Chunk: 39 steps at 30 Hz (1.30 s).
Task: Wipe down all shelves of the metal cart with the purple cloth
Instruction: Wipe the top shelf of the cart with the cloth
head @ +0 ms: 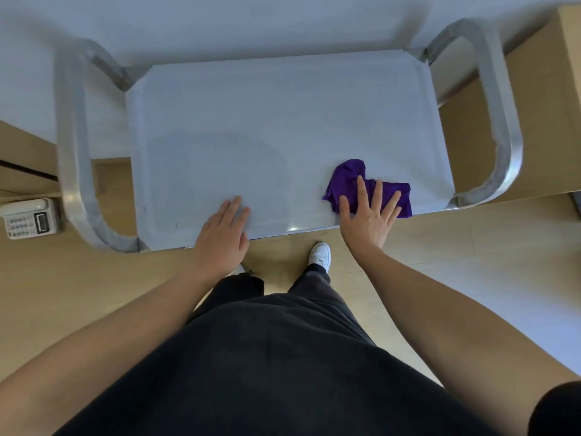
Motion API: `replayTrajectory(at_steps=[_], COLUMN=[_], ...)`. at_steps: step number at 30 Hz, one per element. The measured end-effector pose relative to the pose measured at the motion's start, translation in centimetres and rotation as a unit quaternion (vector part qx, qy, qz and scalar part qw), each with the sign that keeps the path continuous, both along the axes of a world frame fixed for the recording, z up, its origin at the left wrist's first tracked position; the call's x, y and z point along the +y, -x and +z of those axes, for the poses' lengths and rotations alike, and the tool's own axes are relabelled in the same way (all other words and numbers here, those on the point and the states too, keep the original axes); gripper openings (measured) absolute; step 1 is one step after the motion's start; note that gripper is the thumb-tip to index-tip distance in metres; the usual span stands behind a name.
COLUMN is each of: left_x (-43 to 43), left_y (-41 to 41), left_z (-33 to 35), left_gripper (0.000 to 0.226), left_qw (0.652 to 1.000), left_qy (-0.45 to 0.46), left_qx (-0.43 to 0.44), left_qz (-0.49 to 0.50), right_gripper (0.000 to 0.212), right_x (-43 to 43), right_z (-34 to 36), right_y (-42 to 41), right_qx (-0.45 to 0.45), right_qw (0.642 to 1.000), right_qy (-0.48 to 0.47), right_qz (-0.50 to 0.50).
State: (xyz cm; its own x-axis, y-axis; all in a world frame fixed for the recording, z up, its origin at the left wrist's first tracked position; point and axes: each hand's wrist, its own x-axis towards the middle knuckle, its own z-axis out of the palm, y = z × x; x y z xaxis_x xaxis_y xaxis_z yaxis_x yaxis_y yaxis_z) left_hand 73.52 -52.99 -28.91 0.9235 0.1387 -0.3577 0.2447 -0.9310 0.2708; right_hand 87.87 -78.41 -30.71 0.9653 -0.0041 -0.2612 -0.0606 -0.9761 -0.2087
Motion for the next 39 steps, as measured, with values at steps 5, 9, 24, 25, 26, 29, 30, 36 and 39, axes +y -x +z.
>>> replayTrajectory(at_steps=[5,9,24,25,26,29,30,36,39], left_x=[3.5,6.1,12.3,12.5,12.7,13.1,13.3,14.2,14.1], left_y=[2.0,3.3,5.8,6.1,6.3,6.4,6.4,6.2,5.9], left_z=[0.0,0.4,-0.1,-0.1,-0.1,-0.1,-0.1,-0.6,-0.8], left_gripper=[0.052,0.052,0.058,0.059,0.059,0.063,0.064,0.068,0.068], left_qw=[1.000,1.000,0.997,0.997,0.997,0.995,0.994,0.995,0.995], left_qy=[0.001,0.000,0.009,0.013,0.019,0.042,0.046,0.037,0.030], left_qx=[-0.004,-0.003,0.004,0.004,0.002,-0.002,-0.001,-0.002,-0.004], left_qz=[-0.002,-0.009,0.080,0.078,0.078,0.092,0.096,0.095,0.095], right_gripper=[0.062,0.062,0.062,0.062,0.062,0.058,0.057,0.053,0.050], right_x=[4.0,6.8,20.2,21.0,21.8,23.8,24.4,28.1,28.1], right_z=[0.2,0.4,1.1,1.1,1.0,0.9,0.8,0.2,0.0], right_y=[3.0,4.8,12.0,12.4,12.6,12.6,12.2,7.4,7.1], right_qx=[0.005,0.017,0.034,0.031,0.029,0.025,0.023,0.019,0.009], right_qw=[1.000,0.999,0.965,0.957,0.949,0.941,0.940,0.934,0.937], right_qy=[-0.003,0.006,0.002,-0.001,-0.001,0.005,0.007,0.014,-0.004], right_qz=[0.023,0.046,0.259,0.287,0.313,0.339,0.340,0.356,0.349])
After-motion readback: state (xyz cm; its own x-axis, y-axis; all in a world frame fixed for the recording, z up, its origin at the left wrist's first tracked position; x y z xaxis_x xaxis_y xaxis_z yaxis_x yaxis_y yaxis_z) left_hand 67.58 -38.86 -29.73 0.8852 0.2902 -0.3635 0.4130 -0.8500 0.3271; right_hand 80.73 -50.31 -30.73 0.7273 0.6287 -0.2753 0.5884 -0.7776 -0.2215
